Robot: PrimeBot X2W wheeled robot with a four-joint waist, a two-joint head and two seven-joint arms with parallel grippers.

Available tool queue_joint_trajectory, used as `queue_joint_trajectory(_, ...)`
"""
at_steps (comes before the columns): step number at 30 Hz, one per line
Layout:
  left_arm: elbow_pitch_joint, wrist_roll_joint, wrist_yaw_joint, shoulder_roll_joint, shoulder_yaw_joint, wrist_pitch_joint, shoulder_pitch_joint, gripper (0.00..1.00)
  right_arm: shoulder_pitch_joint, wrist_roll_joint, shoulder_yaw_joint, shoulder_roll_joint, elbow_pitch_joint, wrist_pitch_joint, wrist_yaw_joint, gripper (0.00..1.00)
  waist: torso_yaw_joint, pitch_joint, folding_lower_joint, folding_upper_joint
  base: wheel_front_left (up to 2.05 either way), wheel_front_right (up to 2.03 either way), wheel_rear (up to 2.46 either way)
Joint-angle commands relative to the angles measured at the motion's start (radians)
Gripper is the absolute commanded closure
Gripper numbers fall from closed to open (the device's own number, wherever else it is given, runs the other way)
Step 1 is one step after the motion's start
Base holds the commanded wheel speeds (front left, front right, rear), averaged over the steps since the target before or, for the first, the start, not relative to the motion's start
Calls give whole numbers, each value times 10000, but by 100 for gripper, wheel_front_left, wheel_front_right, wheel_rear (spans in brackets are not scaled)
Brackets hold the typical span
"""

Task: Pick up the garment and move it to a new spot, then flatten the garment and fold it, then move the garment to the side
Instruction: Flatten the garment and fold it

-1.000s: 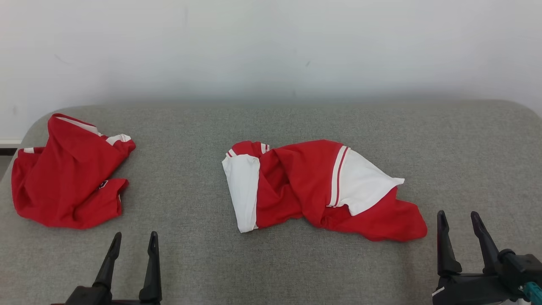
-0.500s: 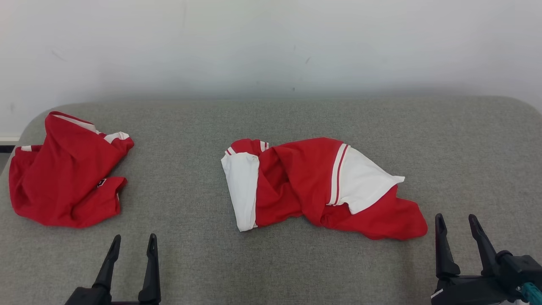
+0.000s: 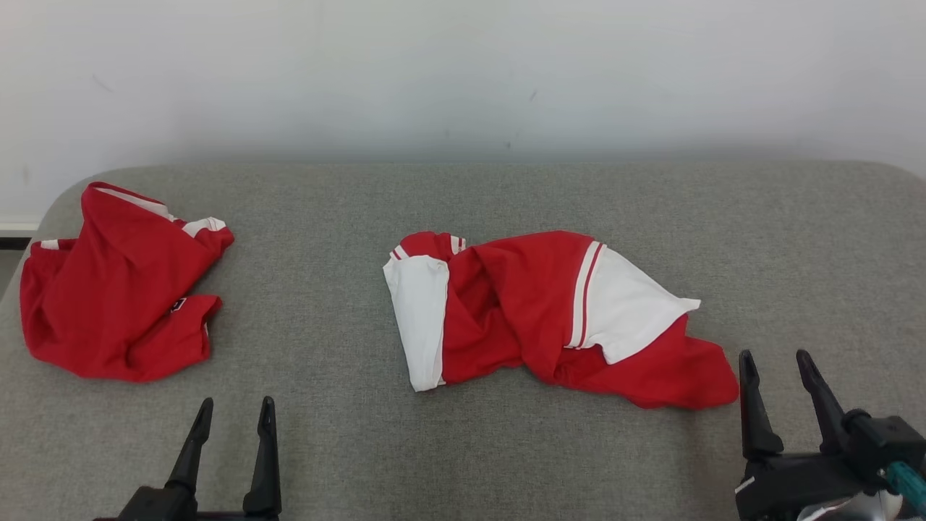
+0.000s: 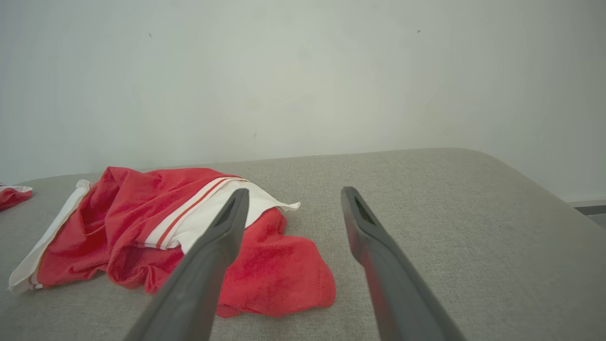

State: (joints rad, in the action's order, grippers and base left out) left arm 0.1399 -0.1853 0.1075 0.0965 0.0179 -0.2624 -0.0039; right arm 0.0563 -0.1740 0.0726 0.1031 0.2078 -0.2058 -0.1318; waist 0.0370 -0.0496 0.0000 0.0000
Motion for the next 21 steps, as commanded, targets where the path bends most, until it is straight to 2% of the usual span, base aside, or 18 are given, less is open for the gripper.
queue_joint_trajectory(1, 8, 20, 54, -56, 10, -37, -147, 0, 234, 56, -78, 168, 23, 45, 22, 0, 107, -84, 0, 0, 0, 0, 0)
queue_joint_trajectory(8, 78, 79, 110, -212, 217, -37, -375, 0, 1896, -129, -714, 1124, 955, 527, 22, 0, 557, -410, 0, 0, 0, 0, 0)
queue_joint_trajectory(18, 433, -101, 196, -384, 672, -37, -1117, 0, 4855, -596, -1905, 2421, 3686, 1373, 22, 0, 1578, -1243, 0, 0, 0, 0, 0)
queue_joint_trajectory(21, 505, -149, 210, -407, 783, -37, -1240, 0, 5342, -730, -2137, 2534, 4391, 1598, 22, 0, 1752, -1359, 0, 0, 0, 0, 0)
